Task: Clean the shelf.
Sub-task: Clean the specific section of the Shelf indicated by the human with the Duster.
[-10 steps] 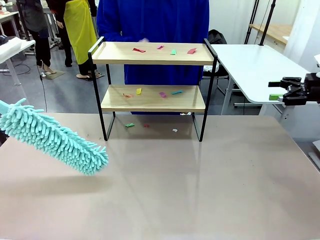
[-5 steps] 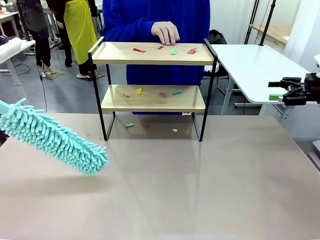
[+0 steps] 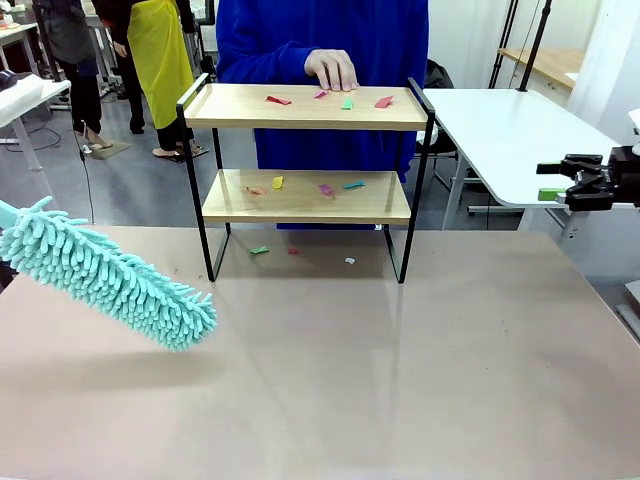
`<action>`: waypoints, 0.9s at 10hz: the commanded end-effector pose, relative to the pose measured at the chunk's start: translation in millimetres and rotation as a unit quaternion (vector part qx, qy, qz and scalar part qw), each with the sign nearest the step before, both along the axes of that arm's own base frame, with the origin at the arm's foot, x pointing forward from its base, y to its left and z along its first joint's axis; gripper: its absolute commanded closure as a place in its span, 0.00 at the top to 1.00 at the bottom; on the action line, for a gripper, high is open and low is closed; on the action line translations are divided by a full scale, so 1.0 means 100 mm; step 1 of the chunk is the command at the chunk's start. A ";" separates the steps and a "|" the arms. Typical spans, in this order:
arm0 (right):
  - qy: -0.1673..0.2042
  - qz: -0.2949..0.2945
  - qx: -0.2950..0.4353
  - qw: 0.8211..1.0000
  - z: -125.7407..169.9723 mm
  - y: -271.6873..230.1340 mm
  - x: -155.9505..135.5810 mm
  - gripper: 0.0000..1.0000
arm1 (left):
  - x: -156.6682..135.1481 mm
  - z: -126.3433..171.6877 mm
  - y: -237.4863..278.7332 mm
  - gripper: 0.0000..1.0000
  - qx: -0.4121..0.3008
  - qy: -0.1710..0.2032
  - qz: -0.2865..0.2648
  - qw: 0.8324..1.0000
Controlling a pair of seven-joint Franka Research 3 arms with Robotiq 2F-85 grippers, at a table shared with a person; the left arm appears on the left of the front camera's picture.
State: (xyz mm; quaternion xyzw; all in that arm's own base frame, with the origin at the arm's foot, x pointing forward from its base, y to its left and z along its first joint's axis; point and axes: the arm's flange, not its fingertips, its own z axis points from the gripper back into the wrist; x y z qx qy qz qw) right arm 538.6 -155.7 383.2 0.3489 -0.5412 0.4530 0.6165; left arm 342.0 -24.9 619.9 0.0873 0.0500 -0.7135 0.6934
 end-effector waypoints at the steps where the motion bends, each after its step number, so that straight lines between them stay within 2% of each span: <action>1: -0.003 0.002 -0.001 1.000 0.02 0.02 0.00 1.00 | -0.01 0.02 0.01 0.13 0.007 0.003 -0.003 1.000; 8: -0.003 0.002 -0.001 1.000 0.02 0.02 0.00 1.00 | 0.00 0.00 0.00 0.13 0.000 0.000 0.000 1.000; 9: -0.003 0.002 -0.001 1.000 0.02 0.02 0.00 1.00 | -0.12 0.11 -0.12 0.13 -0.028 0.008 0.013 0.999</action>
